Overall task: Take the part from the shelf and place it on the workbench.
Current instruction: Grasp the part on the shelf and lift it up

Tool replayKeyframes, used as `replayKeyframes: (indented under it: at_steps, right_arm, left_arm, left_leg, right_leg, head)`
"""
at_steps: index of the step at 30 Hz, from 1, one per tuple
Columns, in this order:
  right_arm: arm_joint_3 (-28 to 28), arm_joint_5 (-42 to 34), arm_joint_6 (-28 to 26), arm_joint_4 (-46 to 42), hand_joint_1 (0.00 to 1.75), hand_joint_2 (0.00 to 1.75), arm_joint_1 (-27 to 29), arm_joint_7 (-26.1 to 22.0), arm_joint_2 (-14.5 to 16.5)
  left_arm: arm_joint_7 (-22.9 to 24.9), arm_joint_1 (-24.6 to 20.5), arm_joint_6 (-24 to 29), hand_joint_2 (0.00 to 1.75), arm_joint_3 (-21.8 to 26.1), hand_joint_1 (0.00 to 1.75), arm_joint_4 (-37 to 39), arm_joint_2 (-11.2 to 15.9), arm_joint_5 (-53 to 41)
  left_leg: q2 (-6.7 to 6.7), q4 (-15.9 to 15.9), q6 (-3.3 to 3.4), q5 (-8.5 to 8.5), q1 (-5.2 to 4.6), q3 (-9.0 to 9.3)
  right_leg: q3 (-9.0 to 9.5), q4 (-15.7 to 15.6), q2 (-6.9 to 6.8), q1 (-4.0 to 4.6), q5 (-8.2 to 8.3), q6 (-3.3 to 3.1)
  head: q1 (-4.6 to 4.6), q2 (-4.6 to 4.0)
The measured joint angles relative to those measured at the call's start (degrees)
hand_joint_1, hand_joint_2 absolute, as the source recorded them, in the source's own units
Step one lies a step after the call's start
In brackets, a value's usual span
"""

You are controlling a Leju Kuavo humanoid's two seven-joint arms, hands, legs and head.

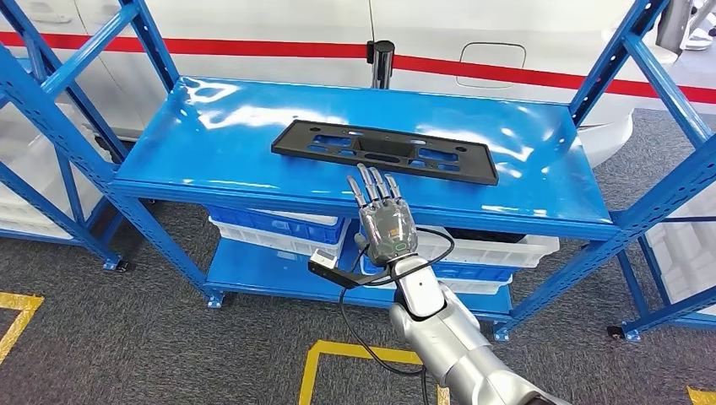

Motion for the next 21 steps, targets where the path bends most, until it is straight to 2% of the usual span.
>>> replayKeyframes:
  at_steps: [2,4,5,6,8,9,10,11,13,14,15,16,19,21]
  right_arm:
    - [-0.5,-0.1,-1.5,-0.7,0.0,1.75,0.0,0.5,-0.2]
    - [-1.3,-0.1,-2.7,-1.9,0.0,1.75,-0.3,0.7,-0.4]
    - [-1.7,-0.2,-3.0,-2.4,0.0,1.75,-0.5,0.8,-0.6]
    - [-1.9,-0.2,-3.1,-2.8,0.0,1.75,-0.7,0.8,-0.7]
    - [-2.3,-0.2,-3.2,-3.3,0.0,1.75,-0.9,0.8,-0.8]
    - [-2.5,-0.3,-3.2,-3.4,0.0,1.75,-0.9,0.8,-0.9]
    - [-2.7,-0.3,-3.2,-3.5,0.0,1.75,-0.9,0.8,-0.9]
    - [-2.9,-0.4,-3.2,-3.5,0.0,1.75,-0.9,0.9,-1.0]
    - [-3.2,-0.4,-3.2,-3.8,0.0,1.75,-1.0,0.9,-1.0]
    - [-3.3,-0.4,-3.2,-3.9,0.0,1.75,-1.2,1.0,-1.1]
    - [-3.3,-0.5,-3.1,-4.0,0.0,1.75,-1.3,1.0,-1.2]
    - [-3.4,-0.5,-3.1,-4.1,0.0,1.75,-1.4,1.1,-1.2]
    - [-3.7,-0.6,-3.1,-4.3,0.0,1.75,-1.6,1.1,-1.3]
    - [-4.0,-0.6,-3.1,-4.6,0.0,1.75,-1.8,1.1,-1.4]
  left_arm:
    - [0.2,0.0,0.3,0.0,0.0,0.0,0.0,0.0,-0.1]
    - [0.2,0.0,0.4,0.0,0.0,0.0,0.0,0.0,-0.1]
    - [0.2,0.0,0.5,0.0,0.0,0.0,0.0,-0.1,-0.1]
    - [0.3,0.0,0.5,0.0,0.0,0.0,0.0,-0.1,-0.1]
    - [0.3,0.0,0.5,0.0,0.1,0.0,0.1,-0.2,-0.1]
    - [0.3,0.1,0.5,0.0,0.1,0.0,0.1,-0.2,-0.1]
    - [0.3,0.1,0.5,0.0,0.1,0.0,0.1,-0.2,-0.1]
    - [0.3,0.1,0.5,0.0,0.1,0.0,0.1,-0.2,-0.1]
    - [0.3,0.2,0.5,0.0,0.1,0.0,0.1,-0.2,-0.1]
    - [0.3,0.1,0.5,0.0,0.1,0.0,0.1,-0.2,-0.1]
    - [0.3,0.1,0.5,0.0,0.1,0.0,0.2,-0.2,-0.1]
    - [0.3,0.0,0.5,0.0,0.1,0.0,0.2,-0.2,-0.1]
    - [0.3,0.0,0.5,0.0,0.1,0.0,0.2,-0.2,-0.1]
    - [0.3,0.0,0.5,0.0,0.1,0.0,0.2,-0.3,-0.1]
  left_leg:
    - [0.0,0.1,-0.51,-0.18,-0.11,-0.02]
    - [0.1,0.6,-1.09,-0.64,0.14,-0.22]
    - [0.18,2.0,-1.43,-1.52,0.24,-0.79]
    - [0.24,4.6,-1.76,-2.98,0.36,-1.99]
    - [0.32,12.4,-2.31,-6.47,0.53,-5.94]
    - [0.32,15.7,-2.48,-7.44,0.61,-7.84]
    - [0.33,17.1,-2.56,-7.25,0.66,-8.89]
    - [0.34,16.1,-2.53,-5.9,0.71,-8.77]
    - [0.36,8.3,-2.22,-1.36,0.75,-5.41]
    - [0.36,4.4,-1.98,0.21,0.67,-3.54]
    - [0.34,1.8,-1.71,1.04,0.56,-2.26]
    - [0.31,0.6,-1.43,1.11,0.41,-1.7]
    - [0.29,0.1,-0.42,0.98,0.21,-1.27]
    - [0.38,-0.4,0.37,1.15,0.41,-0.74]
  right_leg:
    - [0.45,-0.8,0.08,0.24,0.37,-0.95]
    - [0.68,-1.0,0.17,-0.09,0.49,-1.71]
    - [0.9,-1.1,0.2,-0.32,0.52,-2.09]
    - [1.12,-1.2,0.23,-0.5,0.5,-2.39]
    - [1.34,-1.2,0.24,-0.37,0.31,-2.8]
    - [1.4,-1.2,0.25,-0.3,0.25,-2.87]
    - [1.46,-1.2,0.29,-0.26,0.19,-2.92]
    - [1.57,-1.2,0.35,-0.24,0.11,-2.92]
    - [1.93,-1.2,0.51,-0.23,-0.14,-2.79]
    - [2.05,-1.1,0.57,-0.02,-0.32,-2.6]
    - [2.11,-1.1,0.61,0.16,-0.47,-2.37]
    - [2.12,-1.1,0.63,0.32,-0.62,-2.12]
    - [1.98,-0.9,0.52,0.5,-1.07,-1.25]
    - [0.12,2.8,0.33,0.59,-2.88,-1.19]
  head:
    - [-0.04,0.0]
    - [-0.07,0.0]
    - [-0.16,0.0]
    - [-0.26,0.0]
    - [-0.42,0.0]
    - [-0.4,0.0]
    - [-0.41,0.0]
    - [-0.42,0.0]
    - [-0.44,0.0]
    - [-0.42,0.0]
    - [-0.38,0.0]
    - [-0.33,0.0]
    - [-0.24,0.0]
    - [-0.09,0.0]
